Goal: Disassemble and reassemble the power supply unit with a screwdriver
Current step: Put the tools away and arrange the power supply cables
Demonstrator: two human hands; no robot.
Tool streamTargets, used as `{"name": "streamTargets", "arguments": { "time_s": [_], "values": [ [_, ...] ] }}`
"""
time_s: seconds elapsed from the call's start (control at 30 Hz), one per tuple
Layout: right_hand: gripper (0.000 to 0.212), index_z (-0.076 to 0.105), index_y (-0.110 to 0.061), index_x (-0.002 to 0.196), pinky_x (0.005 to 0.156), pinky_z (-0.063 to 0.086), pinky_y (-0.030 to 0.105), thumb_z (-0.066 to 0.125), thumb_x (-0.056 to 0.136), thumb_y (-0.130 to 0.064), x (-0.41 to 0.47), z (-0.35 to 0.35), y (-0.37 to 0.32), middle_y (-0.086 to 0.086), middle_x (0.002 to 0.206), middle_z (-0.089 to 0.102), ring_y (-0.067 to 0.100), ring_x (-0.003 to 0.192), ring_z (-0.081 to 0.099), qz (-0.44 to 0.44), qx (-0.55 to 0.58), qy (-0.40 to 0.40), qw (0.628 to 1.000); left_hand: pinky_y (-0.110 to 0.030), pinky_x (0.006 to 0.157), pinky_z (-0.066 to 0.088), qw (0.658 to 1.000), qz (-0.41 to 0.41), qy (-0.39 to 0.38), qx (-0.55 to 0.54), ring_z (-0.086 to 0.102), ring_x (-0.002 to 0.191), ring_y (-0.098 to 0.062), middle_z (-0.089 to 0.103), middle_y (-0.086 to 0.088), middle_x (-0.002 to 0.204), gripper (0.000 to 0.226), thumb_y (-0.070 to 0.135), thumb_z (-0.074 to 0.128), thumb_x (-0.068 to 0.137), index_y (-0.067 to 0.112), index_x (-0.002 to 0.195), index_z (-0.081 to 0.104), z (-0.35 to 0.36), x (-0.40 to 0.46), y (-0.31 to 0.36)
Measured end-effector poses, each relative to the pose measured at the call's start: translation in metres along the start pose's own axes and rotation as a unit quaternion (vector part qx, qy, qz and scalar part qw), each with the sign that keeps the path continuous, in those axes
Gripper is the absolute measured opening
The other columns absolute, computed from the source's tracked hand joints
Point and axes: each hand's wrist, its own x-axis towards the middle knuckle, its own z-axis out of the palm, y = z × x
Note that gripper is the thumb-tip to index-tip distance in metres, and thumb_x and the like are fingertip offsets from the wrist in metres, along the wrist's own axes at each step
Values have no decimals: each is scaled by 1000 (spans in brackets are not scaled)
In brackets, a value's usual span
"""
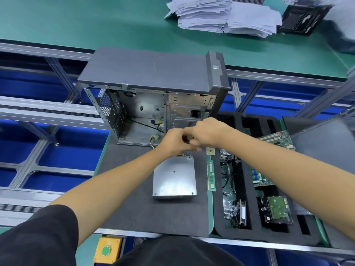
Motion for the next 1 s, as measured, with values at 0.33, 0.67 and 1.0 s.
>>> {"name": "streamTargets", "arguments": {
  "time_s": [0.33,0.67,1.0],
  "values": [
    [26,51,-26,114,49,25,31,44,99,-46,1,-4,2,0,66,48,22,55,43,-63,-91,31,993,-25,63,49,998,26,-54,8,59,69,6,71,18,74,33,39,98,58,37,79,74,-14,0,5],
    [23,31,-36,105,45,17,30,50,94,-34,-3,-3,5,2,76,58,25,55,46,-121,-60,57,989,-16,71,50,990,43,-122,-46,67,81,1,72,17,88,41,21,94,70,37,92,63,-21,-1,5],
    [28,35,-32,113,47,26,29,54,93,-36,-3,2,13,-4,92,62,23,62,52,-135,-47,59,988,-15,66,44,994,51,-93,21,61,72,5,70,15,78,26,23,91,73,26,85,68,-20,3,-1]
  ]
}}
